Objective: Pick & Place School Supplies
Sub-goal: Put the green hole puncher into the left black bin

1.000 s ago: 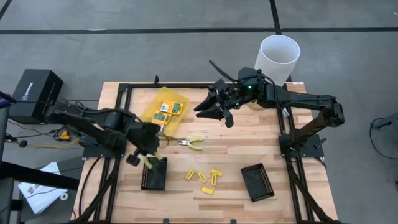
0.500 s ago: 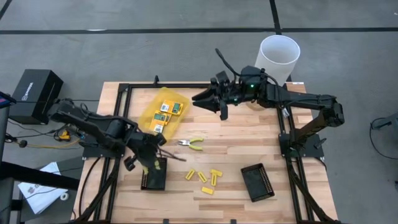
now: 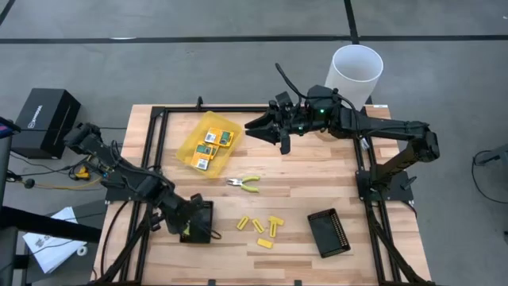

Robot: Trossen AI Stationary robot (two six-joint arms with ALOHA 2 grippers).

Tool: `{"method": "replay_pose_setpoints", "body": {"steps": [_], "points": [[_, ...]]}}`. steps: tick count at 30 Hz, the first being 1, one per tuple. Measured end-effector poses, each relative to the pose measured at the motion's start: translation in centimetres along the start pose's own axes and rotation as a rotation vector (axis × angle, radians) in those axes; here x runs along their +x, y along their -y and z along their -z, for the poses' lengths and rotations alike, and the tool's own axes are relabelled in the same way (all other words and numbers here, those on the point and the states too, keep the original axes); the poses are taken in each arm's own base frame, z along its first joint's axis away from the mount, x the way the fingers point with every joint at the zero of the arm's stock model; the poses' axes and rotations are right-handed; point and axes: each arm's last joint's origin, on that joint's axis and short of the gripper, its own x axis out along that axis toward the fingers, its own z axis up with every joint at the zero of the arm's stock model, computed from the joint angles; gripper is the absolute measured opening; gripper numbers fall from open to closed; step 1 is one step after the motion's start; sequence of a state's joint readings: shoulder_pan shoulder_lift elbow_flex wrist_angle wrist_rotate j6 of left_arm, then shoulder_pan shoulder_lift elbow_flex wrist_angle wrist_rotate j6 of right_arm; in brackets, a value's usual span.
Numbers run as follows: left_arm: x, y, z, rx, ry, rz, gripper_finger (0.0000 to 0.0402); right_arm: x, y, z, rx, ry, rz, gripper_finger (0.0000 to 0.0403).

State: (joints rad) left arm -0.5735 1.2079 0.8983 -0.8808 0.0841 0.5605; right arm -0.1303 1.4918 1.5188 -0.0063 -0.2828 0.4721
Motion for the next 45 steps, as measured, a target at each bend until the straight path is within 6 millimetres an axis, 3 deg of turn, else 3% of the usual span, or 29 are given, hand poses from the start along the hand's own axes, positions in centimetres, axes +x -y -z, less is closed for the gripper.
{"method": "replay_pose_setpoints", "body": {"steps": [7,20,33,40,45], "points": [[0.6,-1.0,-1.0,0.000,0.083,-0.059,0.0031,0.0,0.1,0.0,0.000,0.010,0.020,0.0129],[5.7,-2.3,-2.0,0.072,0.014,0.005,0.0031,0.0,0.1,0.0,0.002,0.003,0.023,0.0129],[6.3,-3.6,-1.2,0.053,0.027,-0.005,0.0031,0.1,-0.3,0.3,-0.003,-0.011,0.014,0.0129],[7.4,-3.3,0.6,0.055,-0.012,0.026,0.0031,0.2,-0.6,0.6,-0.002,-0.023,0.005,0.0129],[7.5,-3.3,0.5,0.055,0.004,0.030,0.0031,0.2,-0.6,0.6,-0.002,-0.023,0.005,0.0129]]}}
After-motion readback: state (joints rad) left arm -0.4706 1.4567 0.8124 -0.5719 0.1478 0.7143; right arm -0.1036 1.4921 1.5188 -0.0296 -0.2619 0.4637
